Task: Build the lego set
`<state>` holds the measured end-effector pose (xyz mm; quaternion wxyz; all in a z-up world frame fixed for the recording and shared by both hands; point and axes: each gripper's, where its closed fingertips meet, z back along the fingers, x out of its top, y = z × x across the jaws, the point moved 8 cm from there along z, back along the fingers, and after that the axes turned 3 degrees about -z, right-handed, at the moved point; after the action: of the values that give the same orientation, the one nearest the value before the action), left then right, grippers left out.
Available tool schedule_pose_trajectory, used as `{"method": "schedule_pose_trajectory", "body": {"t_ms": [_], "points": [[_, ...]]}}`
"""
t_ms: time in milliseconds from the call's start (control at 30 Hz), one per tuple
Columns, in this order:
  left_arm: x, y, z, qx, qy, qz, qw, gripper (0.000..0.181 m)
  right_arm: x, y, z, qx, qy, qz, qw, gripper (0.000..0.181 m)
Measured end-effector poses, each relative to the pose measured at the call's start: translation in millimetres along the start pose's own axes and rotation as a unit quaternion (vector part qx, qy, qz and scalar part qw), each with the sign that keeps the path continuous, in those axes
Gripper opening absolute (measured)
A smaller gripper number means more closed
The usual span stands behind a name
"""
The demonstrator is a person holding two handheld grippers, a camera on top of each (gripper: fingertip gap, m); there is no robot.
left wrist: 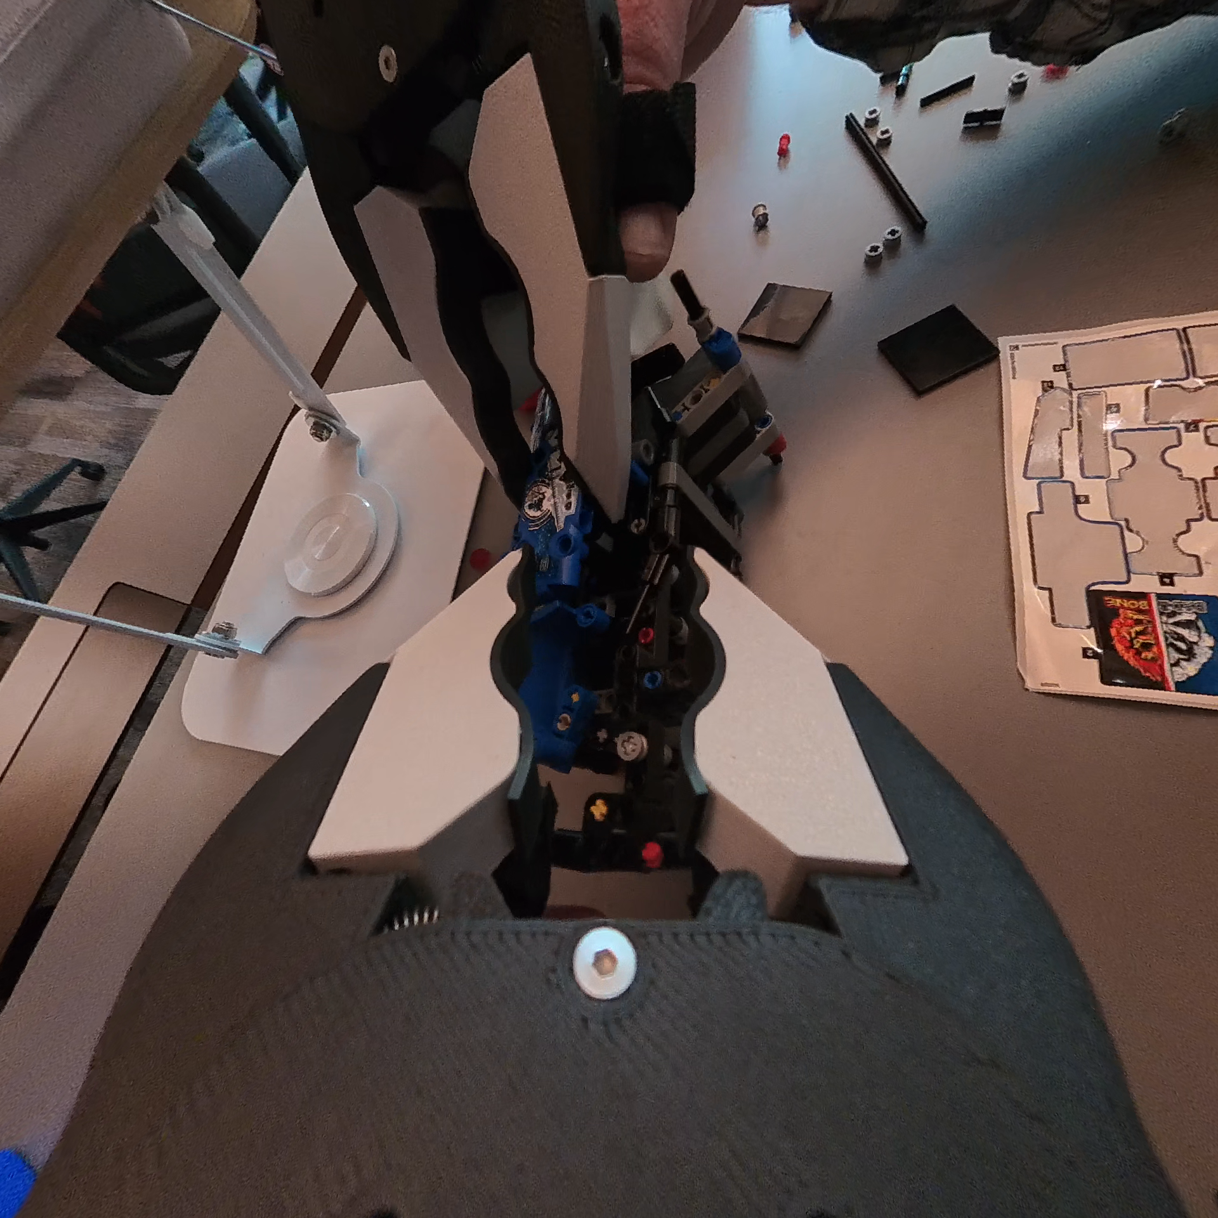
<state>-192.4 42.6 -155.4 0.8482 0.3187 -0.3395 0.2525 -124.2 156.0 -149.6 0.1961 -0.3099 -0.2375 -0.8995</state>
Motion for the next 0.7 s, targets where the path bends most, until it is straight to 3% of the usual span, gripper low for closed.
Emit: {"method": "schedule_pose_trajectory", "body": {"t_ms": [400,700], "points": [[0.0,-3.0,-0.6,0.013,0.013,-0.011,1.000,0.041,13.8,15.3,12.1,-0.093,0.028,0.100,0.990,0.027],[5.0,-12.4,-5.0,0.021,0.019,-0.034,0.999,0.038,5.8,17.7,1.3,-0.086,0.064,0.096,0.990,0.025]]}}
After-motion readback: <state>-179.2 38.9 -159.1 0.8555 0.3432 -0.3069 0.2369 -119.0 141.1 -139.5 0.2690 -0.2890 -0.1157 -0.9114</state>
